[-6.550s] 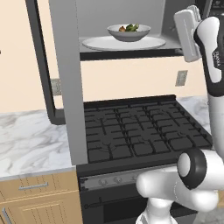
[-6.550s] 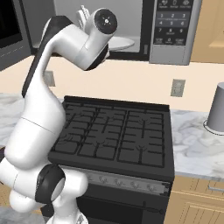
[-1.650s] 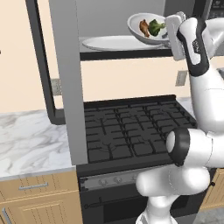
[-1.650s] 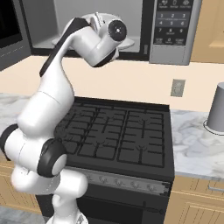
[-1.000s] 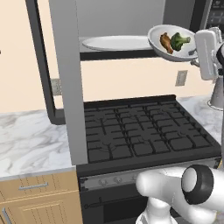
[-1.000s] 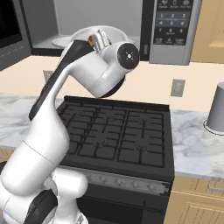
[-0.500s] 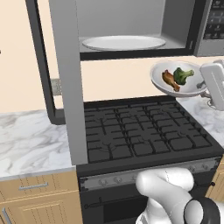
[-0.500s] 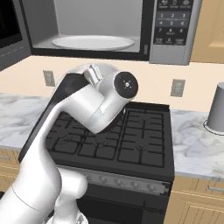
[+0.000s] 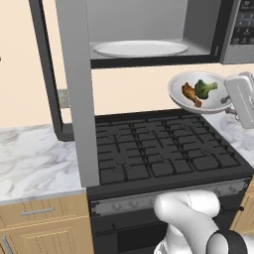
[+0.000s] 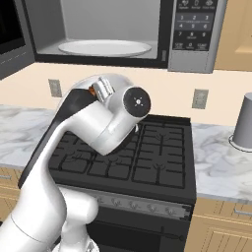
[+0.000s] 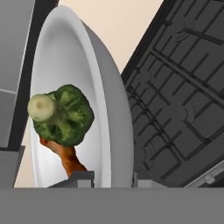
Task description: The microwave is finished heating the chicken drumstick and broccoli. Take the bowl containing the food and place it on the dining counter.
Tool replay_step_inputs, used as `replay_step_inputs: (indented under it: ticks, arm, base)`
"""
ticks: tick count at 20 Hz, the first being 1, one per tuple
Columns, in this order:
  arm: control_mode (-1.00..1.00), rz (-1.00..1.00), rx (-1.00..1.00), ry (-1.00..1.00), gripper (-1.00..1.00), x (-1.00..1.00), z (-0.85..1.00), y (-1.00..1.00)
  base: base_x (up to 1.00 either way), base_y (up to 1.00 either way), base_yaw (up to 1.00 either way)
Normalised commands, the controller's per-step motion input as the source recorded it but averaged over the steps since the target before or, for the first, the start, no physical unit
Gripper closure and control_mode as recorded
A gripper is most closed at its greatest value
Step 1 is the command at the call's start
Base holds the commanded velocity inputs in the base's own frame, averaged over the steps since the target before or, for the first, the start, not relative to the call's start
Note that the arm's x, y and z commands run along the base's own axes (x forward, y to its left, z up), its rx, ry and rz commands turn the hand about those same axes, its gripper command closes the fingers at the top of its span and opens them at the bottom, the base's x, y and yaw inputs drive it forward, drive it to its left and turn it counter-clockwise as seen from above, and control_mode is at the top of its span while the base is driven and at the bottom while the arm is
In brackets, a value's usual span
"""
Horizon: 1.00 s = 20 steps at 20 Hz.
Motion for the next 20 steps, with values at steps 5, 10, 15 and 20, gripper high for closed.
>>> replay_step_inputs:
  ticks: [5, 10, 15, 20]
  arm:
    - [-1.0, 0.0, 0.0, 0.0, 1.0, 0.0, 0.0, 0.0]
    - [-1.0, 0.04, 0.0, 0.0, 1.0, 0.0, 0.0, -0.14]
    - [-1.0, 0.3, 0.06, 0.0, 1.0, -0.04, -0.01, -0.77]
    - [-1.0, 0.59, 0.08, 0.0, 1.0, -0.38, -0.17, -0.84]
  base:
    - [0.0, 0.0, 0.0]
    - [0.0, 0.0, 0.0]
    - [0.0, 0.0, 0.0]
    - [0.0, 0.0, 0.0]
